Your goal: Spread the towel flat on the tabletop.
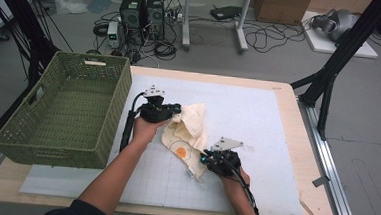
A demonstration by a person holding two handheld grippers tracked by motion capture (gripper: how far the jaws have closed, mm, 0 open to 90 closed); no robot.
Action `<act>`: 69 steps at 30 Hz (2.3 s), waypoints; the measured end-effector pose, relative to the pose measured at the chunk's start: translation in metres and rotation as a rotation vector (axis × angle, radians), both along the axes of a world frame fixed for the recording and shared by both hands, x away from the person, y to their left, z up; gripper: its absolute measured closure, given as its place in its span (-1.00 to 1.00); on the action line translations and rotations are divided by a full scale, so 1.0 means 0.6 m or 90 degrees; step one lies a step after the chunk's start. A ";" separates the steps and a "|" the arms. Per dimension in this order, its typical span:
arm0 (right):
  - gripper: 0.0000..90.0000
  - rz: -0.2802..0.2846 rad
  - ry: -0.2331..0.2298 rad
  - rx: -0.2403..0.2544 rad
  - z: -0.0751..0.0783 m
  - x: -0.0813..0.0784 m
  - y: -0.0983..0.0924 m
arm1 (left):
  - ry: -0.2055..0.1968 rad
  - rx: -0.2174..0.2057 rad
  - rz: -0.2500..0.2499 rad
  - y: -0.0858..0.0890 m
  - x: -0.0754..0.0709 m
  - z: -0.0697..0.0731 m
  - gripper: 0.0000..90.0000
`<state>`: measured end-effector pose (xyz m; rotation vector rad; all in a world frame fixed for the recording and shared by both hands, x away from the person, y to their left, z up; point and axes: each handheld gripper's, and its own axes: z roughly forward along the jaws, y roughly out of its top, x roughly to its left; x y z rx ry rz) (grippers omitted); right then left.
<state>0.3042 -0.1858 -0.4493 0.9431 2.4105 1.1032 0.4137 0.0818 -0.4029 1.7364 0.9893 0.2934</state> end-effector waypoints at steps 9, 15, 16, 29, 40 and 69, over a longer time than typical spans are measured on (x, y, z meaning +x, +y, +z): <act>0.93 0.044 0.062 0.004 0.010 -0.023 -0.030 | 0.020 0.019 0.032 0.048 -0.012 -0.016 0.89; 0.93 0.065 0.065 -0.011 0.013 -0.059 -0.054 | 0.026 0.031 0.025 0.064 -0.027 -0.029 0.88; 0.93 0.063 0.067 -0.011 0.014 -0.064 -0.059 | 0.027 0.032 0.025 0.066 -0.030 -0.032 0.88; 0.29 0.005 0.021 -0.006 0.032 -0.088 -0.111 | -0.003 0.081 -0.016 0.065 -0.059 -0.018 0.32; 0.10 -0.007 -0.006 0.021 0.039 -0.079 -0.104 | -0.022 0.073 -0.189 0.005 -0.083 -0.027 -0.11; 0.07 0.035 -0.002 0.024 0.037 -0.051 -0.053 | -0.011 0.093 0.125 0.057 -0.029 -0.045 0.33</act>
